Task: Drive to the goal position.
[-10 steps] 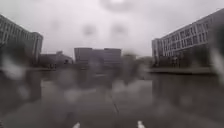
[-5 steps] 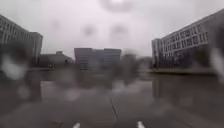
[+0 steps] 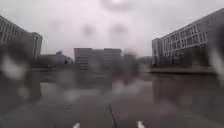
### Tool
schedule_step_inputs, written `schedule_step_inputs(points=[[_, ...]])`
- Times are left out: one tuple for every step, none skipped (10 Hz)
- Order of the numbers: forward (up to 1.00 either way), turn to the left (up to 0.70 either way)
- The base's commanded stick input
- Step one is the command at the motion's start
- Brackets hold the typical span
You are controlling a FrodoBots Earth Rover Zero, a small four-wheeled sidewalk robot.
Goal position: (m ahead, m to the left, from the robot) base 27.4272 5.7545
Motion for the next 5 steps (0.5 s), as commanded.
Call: schedule_step_inputs(points=[[0.7, 0.14], [0.7, 0.14], [0.7, 0.12], [0.7, 0.0], [0.7, 0.0]])
